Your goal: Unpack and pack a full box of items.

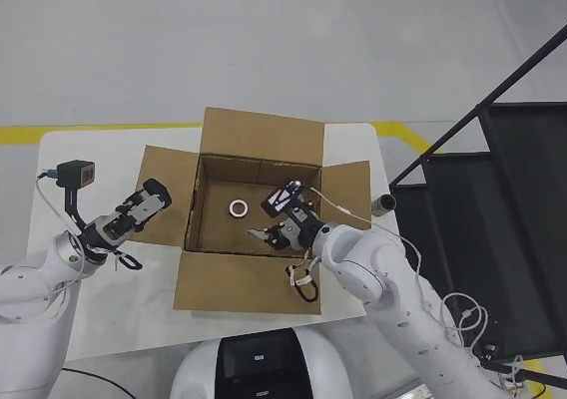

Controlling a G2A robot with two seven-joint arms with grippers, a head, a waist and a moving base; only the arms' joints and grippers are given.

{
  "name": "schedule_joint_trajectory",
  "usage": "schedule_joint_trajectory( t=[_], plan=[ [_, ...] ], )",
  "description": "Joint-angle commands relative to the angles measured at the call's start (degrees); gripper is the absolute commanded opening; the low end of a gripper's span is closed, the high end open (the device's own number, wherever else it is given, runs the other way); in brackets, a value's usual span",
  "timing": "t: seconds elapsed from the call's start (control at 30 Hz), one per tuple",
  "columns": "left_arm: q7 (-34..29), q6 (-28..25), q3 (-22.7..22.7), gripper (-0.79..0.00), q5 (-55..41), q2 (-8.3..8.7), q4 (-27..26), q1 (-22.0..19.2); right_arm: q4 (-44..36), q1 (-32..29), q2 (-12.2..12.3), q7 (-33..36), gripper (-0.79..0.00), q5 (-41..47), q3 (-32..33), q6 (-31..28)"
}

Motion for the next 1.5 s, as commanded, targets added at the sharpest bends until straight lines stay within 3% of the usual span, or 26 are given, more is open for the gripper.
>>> schedule_joint_trajectory(
  t=[0.0,0.17,0.33,0.4,0.43,0.6,0.67,0.7,0.73,1.07,1.17,1.23,1.27,1.3,1.47],
  plan=[
    [0.0,0.0,0.0,0.000,0.0,0.00,0.0,0.0,3.3,5.9,-0.6,2.0,0.000,0.6,-2.9,-0.9],
    [0.0,0.0,0.0,0.000,0.0,0.00,0.0,0.0,16.3,19.9,-3.3,4.6,0.000,4.5,-10.5,0.3],
    [0.0,0.0,0.0,0.000,0.0,0.00,0.0,0.0,30.0,29.1,-6.3,2.2,-0.015,11.4,-15.9,0.2],
    [0.0,0.0,0.0,0.000,0.0,0.00,0.0,0.0,34.5,31.0,-7.3,1.2,-0.428,13.6,-17.7,0.4],
    [0.0,0.0,0.0,0.000,0.0,0.00,0.0,0.0,36.6,32.0,-7.8,1.3,-0.446,14.1,-18.6,0.3],
    [0.0,0.0,0.0,0.000,0.0,0.00,0.0,0.0,43.9,34.2,-9.6,-0.5,-0.394,14.6,-22.3,-0.2],
    [0.0,0.0,0.0,0.000,0.0,0.00,0.0,0.0,45.6,34.4,-10.0,-1.7,-0.222,13.7,-23.4,-1.7],
    [0.0,0.0,0.0,0.000,0.0,0.00,0.0,0.0,46.6,34.5,-10.1,-2.3,-0.065,13.5,-23.5,-1.9],
    [0.0,0.0,0.0,0.000,0.0,0.00,0.0,0.0,47.4,34.6,-10.2,-2.9,0.000,13.1,-23.6,-2.1],
    [0.0,0.0,0.0,0.000,0.0,0.00,0.0,0.0,53.0,34.9,-10.3,-4.1,0.000,11.9,-22.5,-2.3],
    [0.0,0.0,0.0,0.000,0.0,0.00,0.0,0.0,54.8,35.4,-10.8,-3.4,-0.108,12.7,-22.6,-2.0],
    [0.0,0.0,0.0,0.000,0.0,0.00,0.0,0.0,56.2,36.0,-11.3,-3.6,-0.268,13.5,-22.9,-1.2],
    [0.0,0.0,0.0,0.000,0.0,0.00,0.0,0.0,57.1,36.1,-11.6,-3.8,-0.268,13.9,-23.1,-0.8],
    [0.0,0.0,0.0,0.000,0.0,0.00,0.0,0.0,57.8,36.3,-11.9,-4.0,-0.385,14.3,-23.3,-0.5],
    [0.0,0.0,0.0,0.000,0.0,0.00,0.0,0.0,61.4,37.2,-13.4,-5.3,-0.456,15.4,-24.5,0.5]
  ],
)
